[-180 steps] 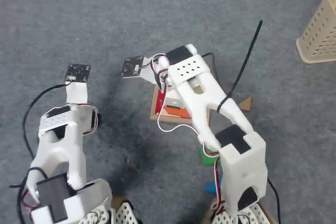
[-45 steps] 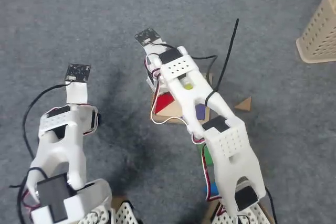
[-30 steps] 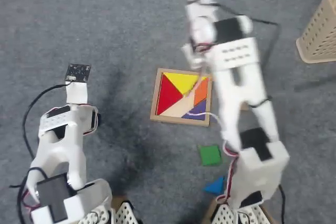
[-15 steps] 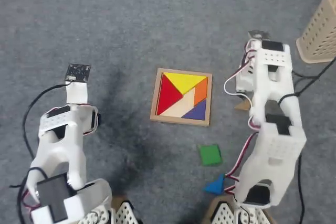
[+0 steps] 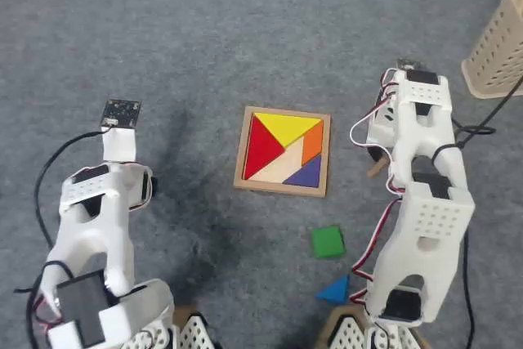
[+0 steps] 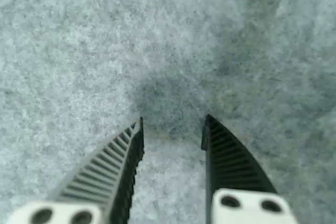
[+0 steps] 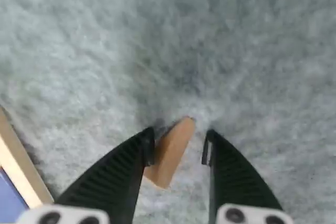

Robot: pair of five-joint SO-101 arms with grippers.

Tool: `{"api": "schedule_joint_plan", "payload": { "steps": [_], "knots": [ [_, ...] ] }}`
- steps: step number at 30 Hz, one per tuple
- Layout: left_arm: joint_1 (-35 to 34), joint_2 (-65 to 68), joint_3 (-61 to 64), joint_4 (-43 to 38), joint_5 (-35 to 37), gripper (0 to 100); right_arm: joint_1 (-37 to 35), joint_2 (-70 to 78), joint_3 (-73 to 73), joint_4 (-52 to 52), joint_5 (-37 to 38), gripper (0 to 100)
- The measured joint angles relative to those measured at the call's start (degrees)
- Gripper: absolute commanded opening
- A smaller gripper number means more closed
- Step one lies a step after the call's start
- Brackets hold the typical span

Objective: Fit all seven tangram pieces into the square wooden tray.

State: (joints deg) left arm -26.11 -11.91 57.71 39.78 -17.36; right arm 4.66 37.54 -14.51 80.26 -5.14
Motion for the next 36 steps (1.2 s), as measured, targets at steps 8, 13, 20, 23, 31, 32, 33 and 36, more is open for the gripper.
{"api": "schedule_joint_plan", "payload": {
  "steps": [8,13,20,23,31,32,33,36],
  "knots": [
    [0.0,0.0,0.0,0.0,0.0,18,-0.2,0.9,-2.5,0.6,-0.1,0.6],
    [0.0,0.0,0.0,0.0,0.0,18,-1.3,2.8,-8.4,5.6,0.0,0.6],
    [0.0,0.0,0.0,0.0,0.0,18,-11.6,2.8,-24.9,16.9,0.4,0.6],
    [0.0,0.0,0.0,0.0,0.0,18,-18.4,2.5,-28.6,17.8,1.9,0.6],
    [0.0,0.0,0.0,0.0,0.0,18,-26.6,4.2,-29.4,15.1,10.5,0.6],
    [0.0,0.0,0.0,0.0,0.0,18,-26.5,5.2,-29.4,14.9,10.5,0.6],
    [0.0,0.0,0.0,0.0,0.0,18,-26.4,6.0,-29.4,14.8,10.5,0.6],
    [0.0,0.0,0.0,0.0,0.0,18,-26.5,7.6,-29.4,14.7,10.5,0.6]
  ]
}}
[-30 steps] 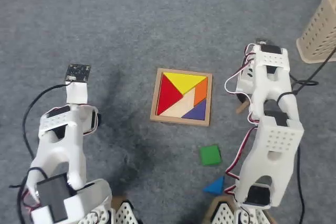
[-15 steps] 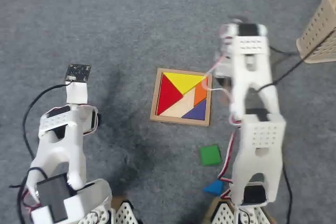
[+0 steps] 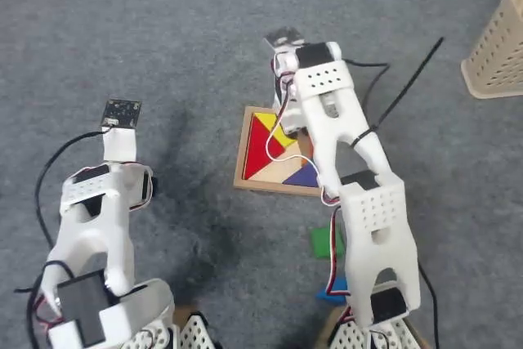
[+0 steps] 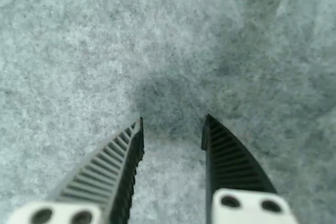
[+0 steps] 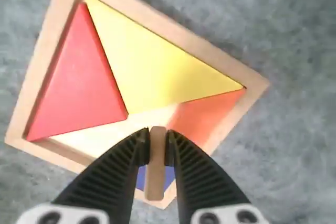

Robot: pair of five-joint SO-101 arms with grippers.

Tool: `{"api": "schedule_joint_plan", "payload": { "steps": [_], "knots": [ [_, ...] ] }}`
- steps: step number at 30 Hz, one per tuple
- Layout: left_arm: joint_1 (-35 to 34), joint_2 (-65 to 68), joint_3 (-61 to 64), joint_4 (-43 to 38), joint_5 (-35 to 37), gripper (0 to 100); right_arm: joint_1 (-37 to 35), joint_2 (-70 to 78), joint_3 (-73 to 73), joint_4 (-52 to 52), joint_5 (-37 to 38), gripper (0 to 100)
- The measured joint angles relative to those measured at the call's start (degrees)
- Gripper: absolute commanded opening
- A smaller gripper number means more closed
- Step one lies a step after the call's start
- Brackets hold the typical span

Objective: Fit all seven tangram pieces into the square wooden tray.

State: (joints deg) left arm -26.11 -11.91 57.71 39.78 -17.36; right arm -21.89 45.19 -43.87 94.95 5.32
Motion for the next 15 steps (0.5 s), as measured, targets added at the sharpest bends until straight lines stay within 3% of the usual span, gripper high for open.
{"api": "schedule_joint_plan", "payload": {
  "steps": [6,11,15],
  "knots": [
    [0.0,0.0,0.0,0.0,0.0,18,0.0,2.1,0.0,-1.1,-1.8,2.0],
    [0.0,0.0,0.0,0.0,0.0,18,0.0,2.1,0.0,-1.2,-2.3,12.8],
    [0.0,0.0,0.0,0.0,0.0,18,0.0,2.1,0.0,-2.3,-5.5,11.3]
  ]
}}
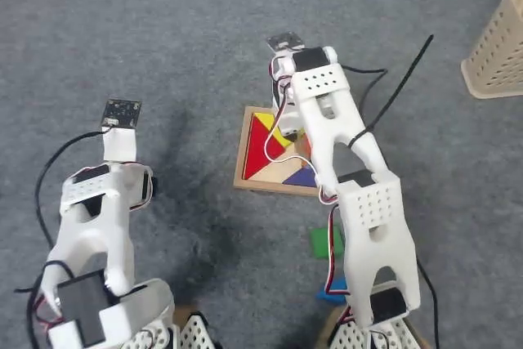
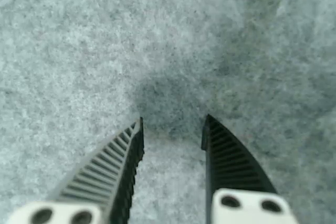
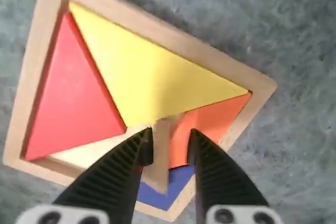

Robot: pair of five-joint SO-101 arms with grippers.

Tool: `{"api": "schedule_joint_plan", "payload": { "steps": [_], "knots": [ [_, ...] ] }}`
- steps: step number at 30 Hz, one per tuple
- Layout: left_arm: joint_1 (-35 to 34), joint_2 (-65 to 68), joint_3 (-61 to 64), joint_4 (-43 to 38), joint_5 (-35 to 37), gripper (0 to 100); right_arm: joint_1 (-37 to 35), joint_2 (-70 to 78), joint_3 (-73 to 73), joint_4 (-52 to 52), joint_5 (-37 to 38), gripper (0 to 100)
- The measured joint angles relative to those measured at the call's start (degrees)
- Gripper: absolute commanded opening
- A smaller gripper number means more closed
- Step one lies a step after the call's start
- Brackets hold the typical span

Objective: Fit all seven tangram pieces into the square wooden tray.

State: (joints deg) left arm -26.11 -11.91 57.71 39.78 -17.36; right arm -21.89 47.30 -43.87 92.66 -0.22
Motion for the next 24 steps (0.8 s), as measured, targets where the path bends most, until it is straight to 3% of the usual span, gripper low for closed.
{"api": "schedule_joint_plan", "payload": {
  "steps": [6,9,18,24],
  "knots": [
    [0.0,0.0,0.0,0.0,0.0,18,0.0,0.0,0.0,-0.3,-2.7,11.0],
    [0.0,0.0,0.0,0.0,0.0,18,0.0,-1.6,0.0,1.3,-4.0,0.5],
    [0.0,0.0,0.0,0.0,0.0,18,-2.2,-11.4,2.0,7.4,-4.4,0.6],
    [0.0,0.0,0.0,0.0,0.0,18,-7.2,-13.1,19.3,-3.4,-4.4,0.6]
  ]
}}
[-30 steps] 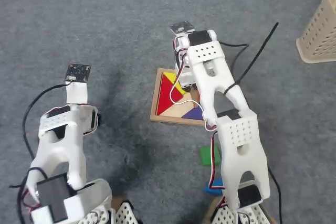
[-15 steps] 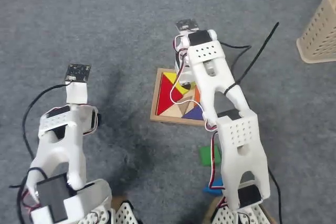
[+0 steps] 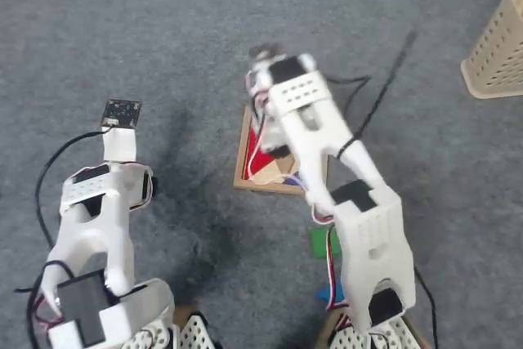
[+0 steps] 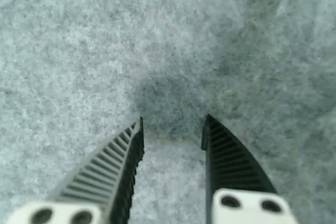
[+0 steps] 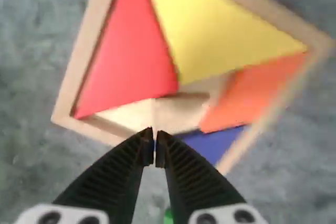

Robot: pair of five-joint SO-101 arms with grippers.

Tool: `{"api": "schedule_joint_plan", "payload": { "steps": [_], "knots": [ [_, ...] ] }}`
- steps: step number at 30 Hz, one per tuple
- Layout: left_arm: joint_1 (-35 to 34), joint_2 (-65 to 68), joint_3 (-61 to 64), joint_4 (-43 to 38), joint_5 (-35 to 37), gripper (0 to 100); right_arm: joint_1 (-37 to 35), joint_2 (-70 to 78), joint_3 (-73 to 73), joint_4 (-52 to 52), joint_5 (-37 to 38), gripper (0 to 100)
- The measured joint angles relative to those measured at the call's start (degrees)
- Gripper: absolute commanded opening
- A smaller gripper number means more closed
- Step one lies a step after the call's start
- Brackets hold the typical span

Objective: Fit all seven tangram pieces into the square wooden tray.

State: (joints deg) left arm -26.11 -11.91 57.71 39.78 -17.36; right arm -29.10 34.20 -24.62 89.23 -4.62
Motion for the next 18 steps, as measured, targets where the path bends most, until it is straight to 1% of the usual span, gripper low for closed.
{"api": "schedule_joint_plan", "payload": {
  "steps": [3,7,9,11,18],
  "knots": [
    [0.0,0.0,0.0,0.0,0.0,18,0.7,-5.5,10.0,-8.0,0.0,0.6],
    [0.0,0.0,0.1,0.0,0.0,18,-0.1,-14.2,24.0,-19.1,0.0,0.6],
    [0.0,0.0,0.1,0.0,0.0,18,0.4,-16.2,29.2,-23.1,0.0,0.6],
    [0.0,0.0,0.1,0.0,0.0,18,0.5,-16.3,31.6,-24.4,0.7,0.6],
    [0.0,0.0,0.1,0.0,0.0,18,0.8,-14.0,31.2,-25.4,3.0,0.6]
  ]
}}
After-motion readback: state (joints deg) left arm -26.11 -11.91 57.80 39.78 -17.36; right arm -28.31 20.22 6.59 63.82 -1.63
